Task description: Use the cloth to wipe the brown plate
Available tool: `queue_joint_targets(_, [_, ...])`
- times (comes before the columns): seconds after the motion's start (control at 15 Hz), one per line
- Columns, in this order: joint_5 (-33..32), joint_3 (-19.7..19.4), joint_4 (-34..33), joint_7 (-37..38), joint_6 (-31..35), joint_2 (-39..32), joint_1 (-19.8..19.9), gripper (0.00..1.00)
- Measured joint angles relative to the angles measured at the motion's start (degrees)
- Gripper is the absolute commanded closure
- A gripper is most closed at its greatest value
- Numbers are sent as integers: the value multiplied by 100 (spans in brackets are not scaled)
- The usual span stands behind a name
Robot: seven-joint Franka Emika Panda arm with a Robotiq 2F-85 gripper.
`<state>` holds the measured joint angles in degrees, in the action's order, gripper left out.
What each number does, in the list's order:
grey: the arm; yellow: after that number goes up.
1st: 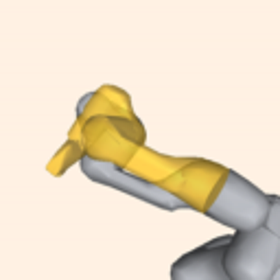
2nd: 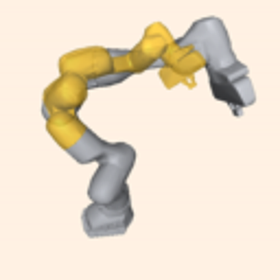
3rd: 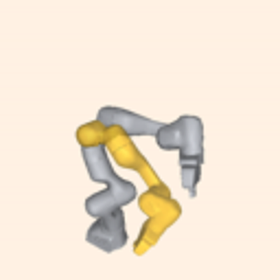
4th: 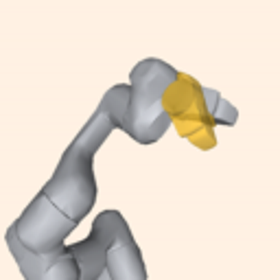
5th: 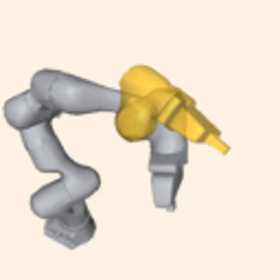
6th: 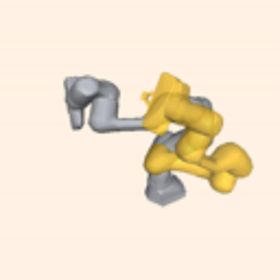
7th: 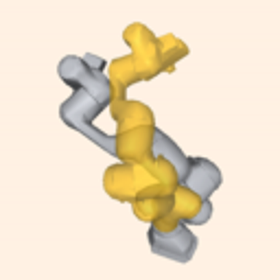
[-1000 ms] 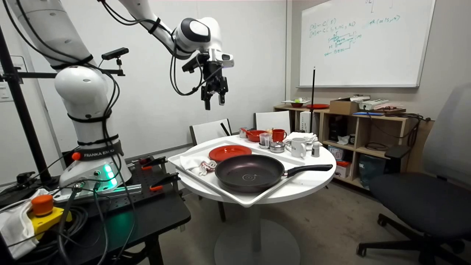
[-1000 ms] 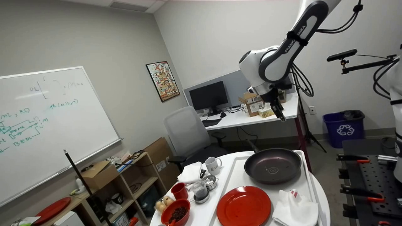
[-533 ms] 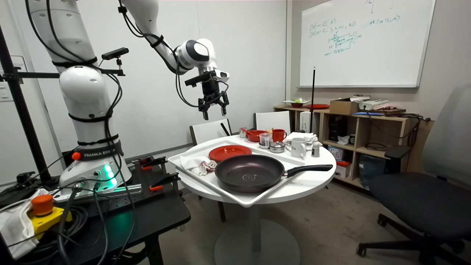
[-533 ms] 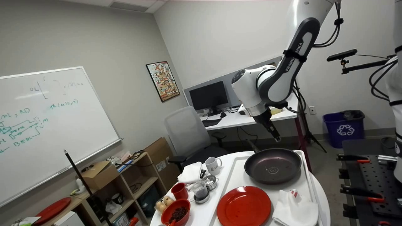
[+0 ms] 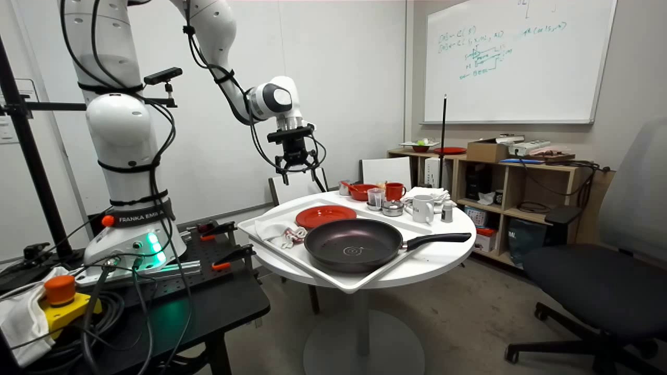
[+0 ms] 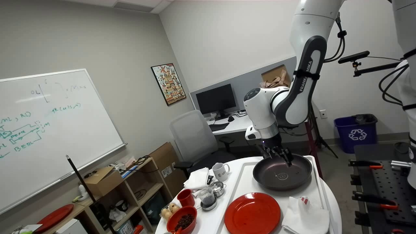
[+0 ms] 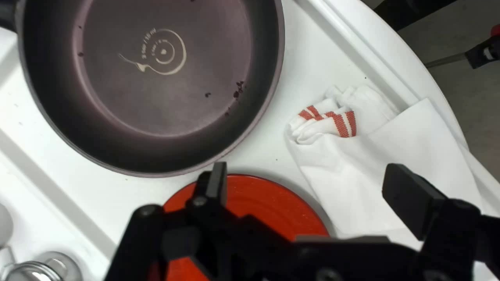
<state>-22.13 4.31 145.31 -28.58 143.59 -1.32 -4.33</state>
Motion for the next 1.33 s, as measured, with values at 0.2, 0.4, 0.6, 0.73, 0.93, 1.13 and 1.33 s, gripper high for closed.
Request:
queue_joint_targets(0.2, [652, 110, 8, -1111, 252, -335, -3, 0])
queue_joint_targets(0.4, [1438, 307, -2, -2330, 261, -574, 17, 0])
queue_joint_targets(0.6, [1896, 456, -78, -3122, 118, -821, 41, 0])
queue_joint_targets(0.73, [1960, 489, -185, -3373, -115, -1018, 52, 0])
queue_joint_targets(0.93, [1876, 469, -392, -3442, -518, -1359, 67, 0])
queue_joint_targets(1.13, [1593, 412, -581, -3389, -770, -1730, 66, 0])
queue_joint_targets(1.33, [1049, 334, -742, -3141, -871, -2095, 26, 0])
